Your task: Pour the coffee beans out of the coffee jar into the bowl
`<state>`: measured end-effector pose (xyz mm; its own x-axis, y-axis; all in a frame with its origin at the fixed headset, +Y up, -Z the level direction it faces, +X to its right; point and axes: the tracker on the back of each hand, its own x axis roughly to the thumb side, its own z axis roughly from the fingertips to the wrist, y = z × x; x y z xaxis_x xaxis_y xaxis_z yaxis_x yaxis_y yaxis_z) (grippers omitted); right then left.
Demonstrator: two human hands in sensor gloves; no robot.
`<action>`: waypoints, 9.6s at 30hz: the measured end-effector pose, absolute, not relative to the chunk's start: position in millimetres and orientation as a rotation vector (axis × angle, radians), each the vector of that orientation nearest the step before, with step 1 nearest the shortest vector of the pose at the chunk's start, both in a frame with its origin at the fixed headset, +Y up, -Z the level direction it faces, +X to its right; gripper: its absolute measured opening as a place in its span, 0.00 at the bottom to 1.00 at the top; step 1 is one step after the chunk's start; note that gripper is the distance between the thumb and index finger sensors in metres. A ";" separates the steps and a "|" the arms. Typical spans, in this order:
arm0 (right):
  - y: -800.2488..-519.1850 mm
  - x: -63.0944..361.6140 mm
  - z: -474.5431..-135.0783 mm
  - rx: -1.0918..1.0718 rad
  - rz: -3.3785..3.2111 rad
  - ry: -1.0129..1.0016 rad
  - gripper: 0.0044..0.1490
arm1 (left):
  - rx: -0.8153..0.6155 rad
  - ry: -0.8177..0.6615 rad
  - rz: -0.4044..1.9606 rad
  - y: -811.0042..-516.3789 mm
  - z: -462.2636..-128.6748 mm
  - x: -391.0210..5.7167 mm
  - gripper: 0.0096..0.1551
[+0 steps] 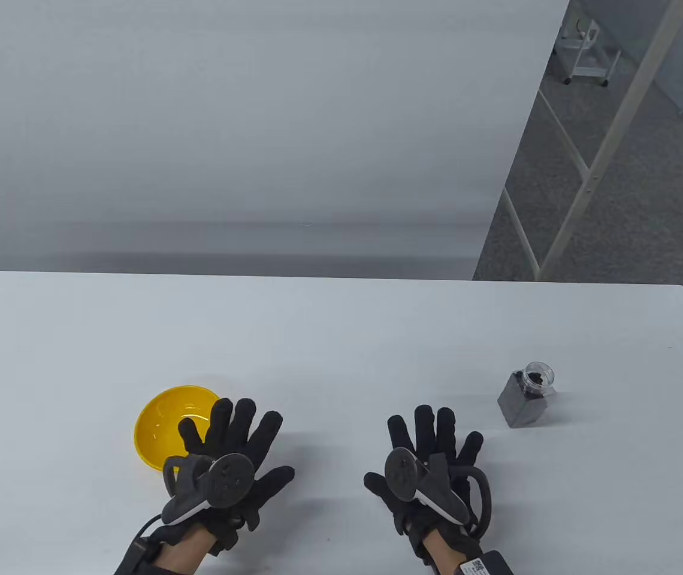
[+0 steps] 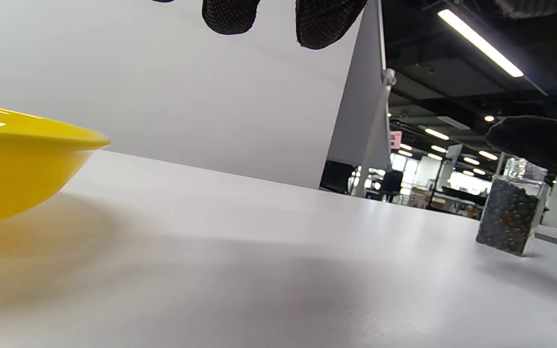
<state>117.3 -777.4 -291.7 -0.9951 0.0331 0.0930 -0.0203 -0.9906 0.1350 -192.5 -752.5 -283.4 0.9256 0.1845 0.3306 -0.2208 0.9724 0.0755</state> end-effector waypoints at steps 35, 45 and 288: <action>-785.1 136.9 -276.5 0.093 3.157 0.199 0.61 | 0.146 -0.274 0.160 -754.0 -274.4 -212.5 0.57; -779.3 139.4 -275.9 0.079 3.102 0.134 0.60 | 0.146 -0.267 0.174 -753.0 -272.6 -214.3 0.57; -687.3 61.6 -262.6 0.756 2.104 0.034 0.60 | 0.101 -0.553 1.363 -747.0 -270.2 -172.9 0.59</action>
